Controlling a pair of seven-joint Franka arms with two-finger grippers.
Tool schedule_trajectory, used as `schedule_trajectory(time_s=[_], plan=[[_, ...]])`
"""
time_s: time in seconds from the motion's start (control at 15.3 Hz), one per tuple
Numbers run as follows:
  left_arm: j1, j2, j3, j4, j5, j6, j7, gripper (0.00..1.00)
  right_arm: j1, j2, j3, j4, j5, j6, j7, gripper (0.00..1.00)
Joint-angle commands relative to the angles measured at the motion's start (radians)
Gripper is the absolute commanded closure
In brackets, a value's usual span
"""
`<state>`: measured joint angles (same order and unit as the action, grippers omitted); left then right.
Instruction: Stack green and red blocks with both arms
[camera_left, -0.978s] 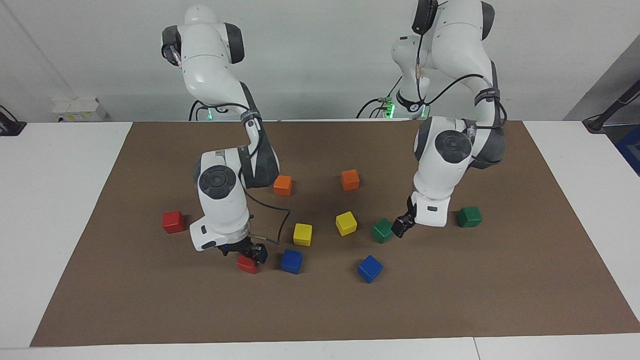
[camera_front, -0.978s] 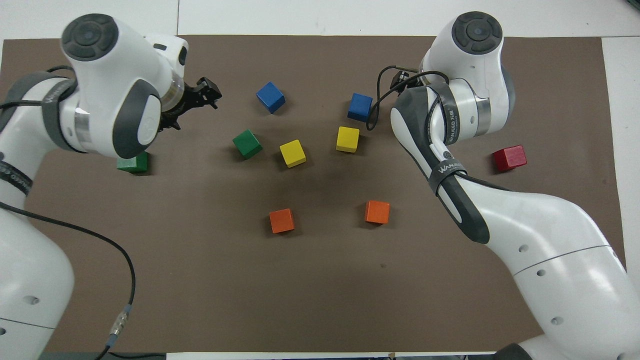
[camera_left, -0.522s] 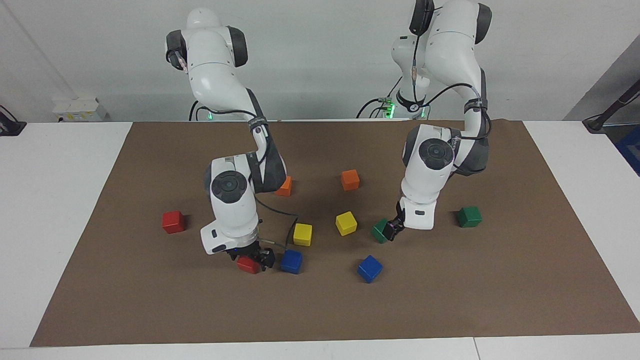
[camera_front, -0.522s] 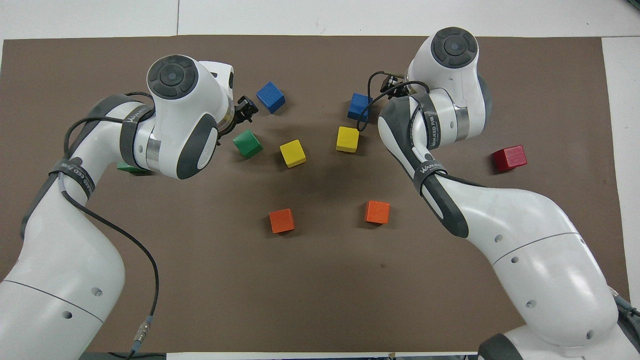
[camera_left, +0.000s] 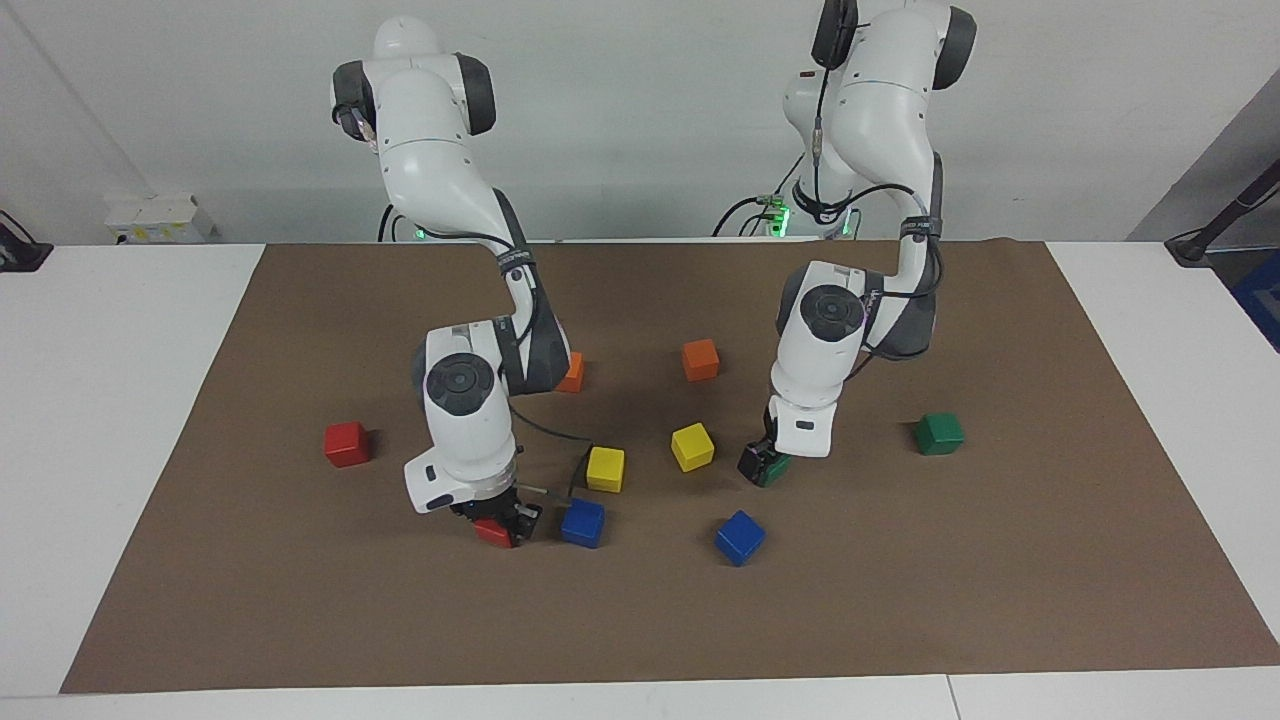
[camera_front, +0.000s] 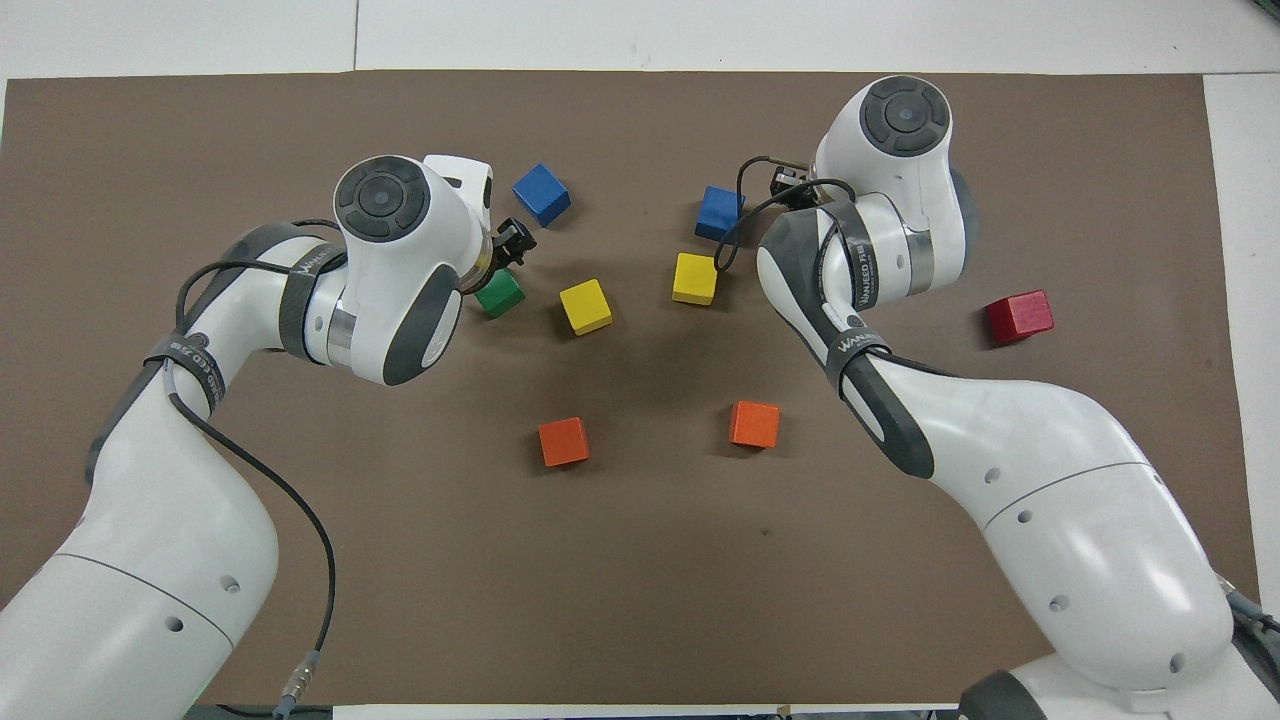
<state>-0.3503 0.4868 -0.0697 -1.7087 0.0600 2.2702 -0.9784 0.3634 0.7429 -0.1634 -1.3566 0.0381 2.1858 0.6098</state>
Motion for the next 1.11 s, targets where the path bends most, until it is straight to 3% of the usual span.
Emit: schedule_trajectory(time_s=[0.0, 0.2, 0.39, 0.59, 0.65, 0.72, 0.78, 1.04], plan=[[-0.018, -0.014, 0.018, -0.045, 0.024, 0.051, -0.025, 0.0, -0.021, -0.049, 0.005, -0.013, -0.014, -0.05, -0.066, 1.0], [-0.016, -0.014, 0.019, -0.071, 0.024, 0.084, -0.025, 0.0, -0.067, -0.159, 0.005, -0.083, -0.012, -0.119, -0.226, 1.0], [-0.015, -0.017, 0.019, -0.095, 0.024, 0.104, -0.025, 0.0, -0.133, -0.382, 0.005, -0.376, -0.01, -0.066, -0.497, 1.0], [-0.016, -0.017, 0.019, -0.094, 0.023, 0.103, -0.029, 0.06, -0.224, -0.529, 0.005, -0.586, -0.006, 0.024, -0.718, 1.0], [-0.018, -0.016, 0.019, -0.092, 0.023, 0.101, -0.052, 0.19, -0.251, -0.562, 0.005, -0.637, -0.006, 0.047, -0.761, 1.0], [-0.019, -0.016, 0.019, -0.089, 0.024, 0.1, -0.078, 0.54, -0.268, -0.588, 0.005, -0.677, -0.006, 0.058, -0.798, 1.0], [-0.019, -0.016, 0.019, -0.075, 0.023, 0.077, -0.085, 0.99, -0.276, -0.603, 0.005, -0.708, -0.004, 0.08, -0.839, 1.0], [-0.004, 0.0, 0.016, 0.136, 0.026, -0.218, -0.047, 1.0, -0.308, -0.617, 0.005, -0.791, -0.004, 0.219, -0.955, 1.0]])
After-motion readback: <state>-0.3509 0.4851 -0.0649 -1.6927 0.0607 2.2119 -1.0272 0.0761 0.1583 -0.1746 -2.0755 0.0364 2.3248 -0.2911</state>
